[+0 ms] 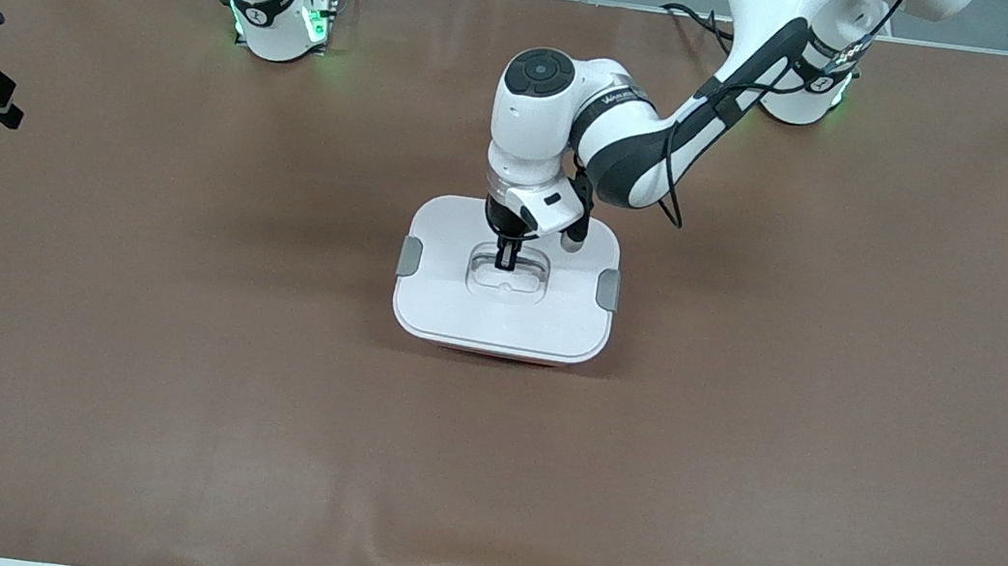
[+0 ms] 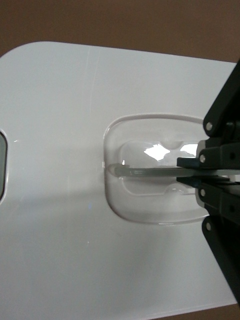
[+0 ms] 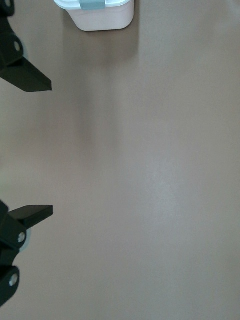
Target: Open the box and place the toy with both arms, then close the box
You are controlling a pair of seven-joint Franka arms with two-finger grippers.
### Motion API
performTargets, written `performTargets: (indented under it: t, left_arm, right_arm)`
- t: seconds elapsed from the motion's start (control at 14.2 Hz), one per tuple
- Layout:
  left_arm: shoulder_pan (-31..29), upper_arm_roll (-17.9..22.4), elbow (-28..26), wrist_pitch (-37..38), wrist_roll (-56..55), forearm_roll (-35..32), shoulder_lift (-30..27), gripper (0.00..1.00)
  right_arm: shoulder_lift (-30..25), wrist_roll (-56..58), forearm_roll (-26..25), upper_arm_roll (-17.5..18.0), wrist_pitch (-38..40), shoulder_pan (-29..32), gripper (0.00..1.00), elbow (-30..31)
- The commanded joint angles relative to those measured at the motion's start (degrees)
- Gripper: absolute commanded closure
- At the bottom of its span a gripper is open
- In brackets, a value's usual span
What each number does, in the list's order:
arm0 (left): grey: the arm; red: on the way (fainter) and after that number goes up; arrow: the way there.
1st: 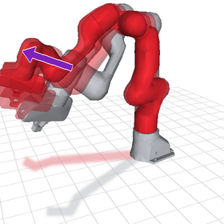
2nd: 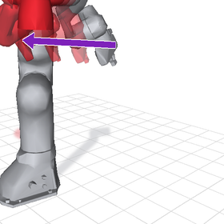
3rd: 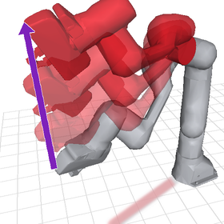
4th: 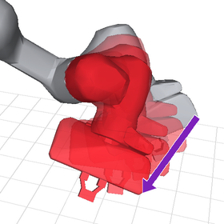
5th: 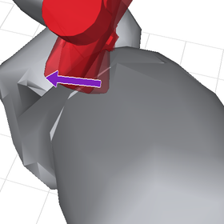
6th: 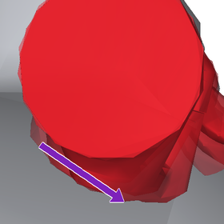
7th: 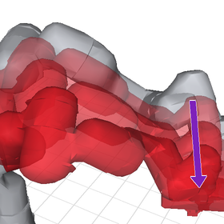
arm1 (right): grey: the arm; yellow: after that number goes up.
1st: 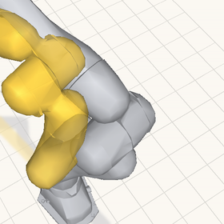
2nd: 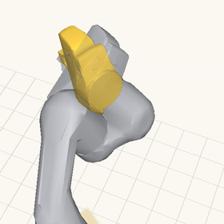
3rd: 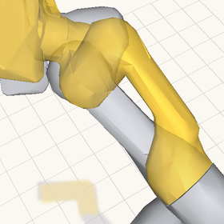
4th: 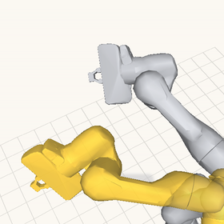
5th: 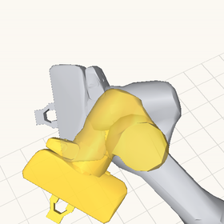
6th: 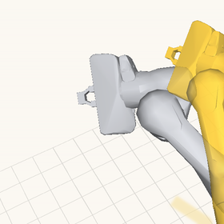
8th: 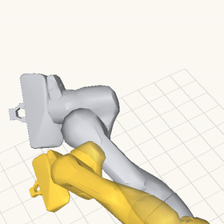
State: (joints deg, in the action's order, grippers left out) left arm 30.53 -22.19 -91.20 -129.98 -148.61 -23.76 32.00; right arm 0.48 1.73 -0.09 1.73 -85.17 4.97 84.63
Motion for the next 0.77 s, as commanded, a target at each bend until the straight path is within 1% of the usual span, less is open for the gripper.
performTargets:
  t: [0.0,0.07,0.14,0.21,0.28,0.35,0.56,0.7]
  left_arm:
    - [0.0,0.0,0.0,-0.5,-1.5,-1.8,0.2,1.0]
    - [-0.3,0.0,0.0,-0.5,-1.4,-1.7,0.2,0.8]
    - [-0.4,0.0,0.1,-0.5,-0.8,-1.8,0.1,0.44]
    - [-0.6,0.0,0.2,-0.4,-0.6,-1.8,-0.1,0.36]
    - [-0.6,0.0,0.2,-0.4,-0.5,-1.8,-0.4,0.12]
    - [-0.6,0.0,0.3,-0.2,0.1,-1.8,-0.6,0.0]
    - [-0.8,0.0,0.6,1.7,2.1,-1.2,-3.3,0.0]
    - [-2.4,-0.2,1.5,5.6,7.1,-0.5,-5.4,0.0]
  right_arm:
    - [-0.7,0.3,1.3,0.2,0.0,0.9,0.0,0.7]
    - [-0.7,0.3,1.3,0.1,-0.1,0.9,0.0,0.7]
    - [-0.7,0.0,1.3,0.1,-0.2,0.9,0.0,0.8]
    - [-0.7,-0.1,1.3,0.1,-0.3,0.8,0.0,0.8]
    - [-0.7,-0.2,1.2,0.1,-0.3,0.8,0.0,0.8]
    - [-0.7,-0.2,1.2,0.1,-0.3,0.8,0.0,0.8]
    - [-0.7,-0.3,1.2,0.1,0.2,0.7,0.0,0.8]
    - [-0.8,-0.4,1.2,0.2,0.6,0.7,0.0,0.8]
